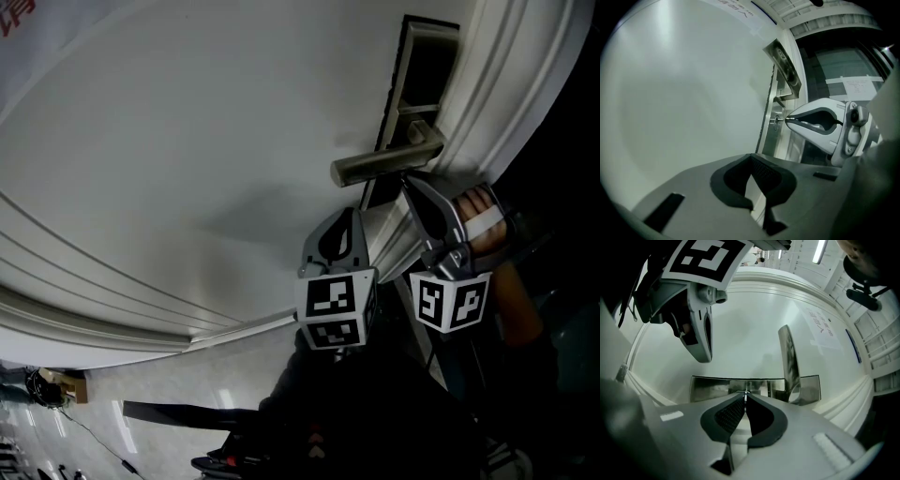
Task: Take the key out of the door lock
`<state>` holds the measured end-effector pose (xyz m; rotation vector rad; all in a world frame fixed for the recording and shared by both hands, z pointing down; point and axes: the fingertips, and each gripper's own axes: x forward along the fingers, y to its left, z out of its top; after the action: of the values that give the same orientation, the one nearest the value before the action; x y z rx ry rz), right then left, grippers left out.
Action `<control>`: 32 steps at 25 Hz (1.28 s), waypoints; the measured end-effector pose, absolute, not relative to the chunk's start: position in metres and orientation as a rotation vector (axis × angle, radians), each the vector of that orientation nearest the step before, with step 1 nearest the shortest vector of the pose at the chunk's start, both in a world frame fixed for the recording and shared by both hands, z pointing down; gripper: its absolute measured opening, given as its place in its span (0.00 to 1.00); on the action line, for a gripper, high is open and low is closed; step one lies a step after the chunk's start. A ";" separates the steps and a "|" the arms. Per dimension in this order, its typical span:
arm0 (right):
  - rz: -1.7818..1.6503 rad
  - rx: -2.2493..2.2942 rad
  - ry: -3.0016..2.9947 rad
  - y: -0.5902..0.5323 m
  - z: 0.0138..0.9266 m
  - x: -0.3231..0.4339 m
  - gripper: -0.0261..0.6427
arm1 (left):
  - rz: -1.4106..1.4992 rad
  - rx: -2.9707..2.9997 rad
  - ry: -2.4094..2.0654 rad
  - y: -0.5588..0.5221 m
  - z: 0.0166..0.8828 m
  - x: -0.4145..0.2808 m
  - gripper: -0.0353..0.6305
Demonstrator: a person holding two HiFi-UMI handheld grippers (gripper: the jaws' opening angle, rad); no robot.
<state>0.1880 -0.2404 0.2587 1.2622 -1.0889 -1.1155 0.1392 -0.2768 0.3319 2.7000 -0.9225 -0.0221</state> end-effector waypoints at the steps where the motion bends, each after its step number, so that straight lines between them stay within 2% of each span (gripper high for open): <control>1: -1.122 1.256 -1.083 -0.240 0.259 0.188 0.06 | -0.023 2.700 -0.922 -0.277 0.332 0.139 0.05; 32: -1.136 1.252 -1.081 -0.234 0.260 0.187 0.06 | -0.027 2.698 -0.918 -0.269 0.333 0.141 0.05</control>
<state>0.1870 -0.2339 0.2600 1.2518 -1.0810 -1.1360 0.1407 -0.2693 0.3325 2.6979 -0.9182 -0.0267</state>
